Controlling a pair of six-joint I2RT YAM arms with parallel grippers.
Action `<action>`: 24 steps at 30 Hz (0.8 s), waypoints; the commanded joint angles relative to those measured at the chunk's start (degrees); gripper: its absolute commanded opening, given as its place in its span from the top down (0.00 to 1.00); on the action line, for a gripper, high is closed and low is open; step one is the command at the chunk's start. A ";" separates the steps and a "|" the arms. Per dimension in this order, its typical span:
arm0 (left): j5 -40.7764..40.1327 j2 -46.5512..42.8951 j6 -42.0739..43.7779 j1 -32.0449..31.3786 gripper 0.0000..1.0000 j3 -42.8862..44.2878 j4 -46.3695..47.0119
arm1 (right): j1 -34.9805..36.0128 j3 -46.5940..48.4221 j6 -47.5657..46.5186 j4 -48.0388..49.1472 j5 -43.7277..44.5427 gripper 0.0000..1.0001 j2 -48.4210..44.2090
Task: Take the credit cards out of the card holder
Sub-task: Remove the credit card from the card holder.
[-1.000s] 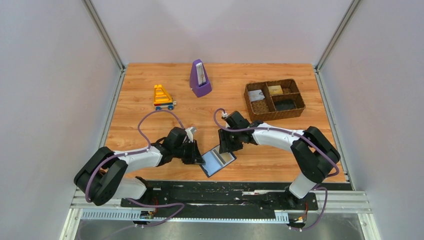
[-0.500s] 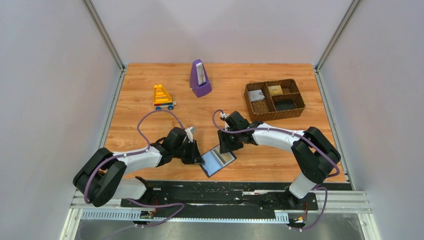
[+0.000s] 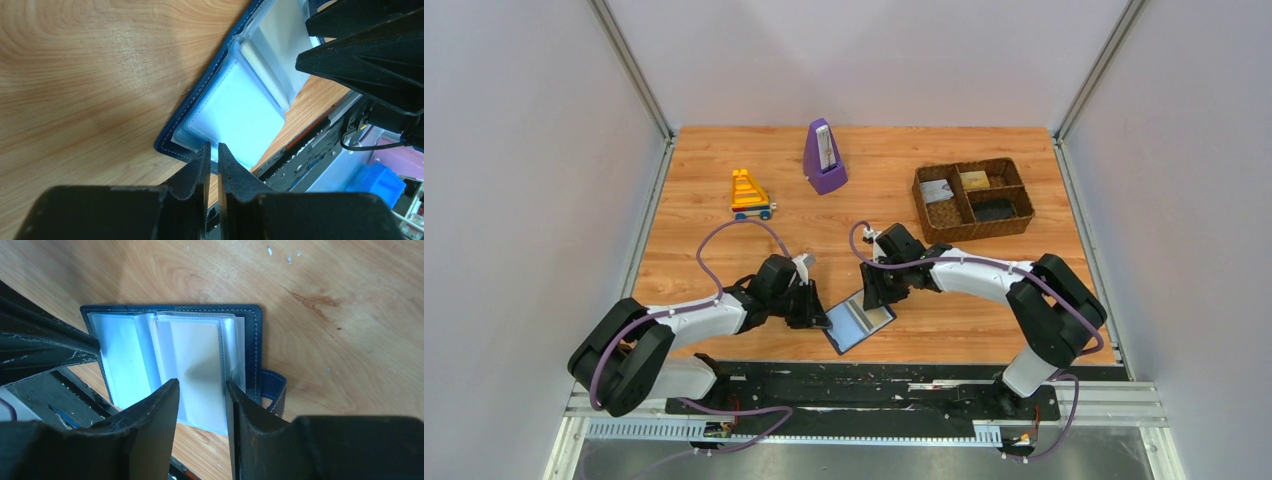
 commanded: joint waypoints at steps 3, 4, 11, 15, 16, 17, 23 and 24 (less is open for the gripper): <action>-1.71 -0.95 0.77 -0.19 0.82 -0.77 -0.03 | -0.33 -0.79 0.05 3.16 -5.62 0.65 -1.85; -1.69 -0.94 0.78 -0.20 0.82 -0.79 -0.04 | -0.43 -0.82 0.24 3.29 -6.08 0.66 -2.15; -1.91 -1.40 0.78 -0.14 0.82 -0.88 -0.21 | -1.09 -0.79 1.37 3.73 -9.45 0.67 -5.20; -1.97 -1.57 0.78 -0.14 0.82 -0.80 -0.37 | -1.10 -0.84 1.95 3.73 -11.37 0.68 -7.15; -1.94 -1.56 0.78 -0.14 0.82 -0.75 -0.39 | -1.12 -0.85 2.09 3.73 -12.06 0.69 -7.46; -1.89 -1.49 0.83 -0.21 0.82 -0.67 -0.40 | -1.10 -0.81 2.26 3.69 -12.72 0.69 -7.58; -1.80 -2.06 0.55 -0.15 0.81 -0.19 -0.97 | -1.10 -1.31 3.64 4.46 -15.58 0.69 -7.87; -1.77 -2.43 0.46 -0.14 0.81 -0.10 -1.12 | -1.10 -1.48 4.11 4.97 -16.48 0.69 -7.83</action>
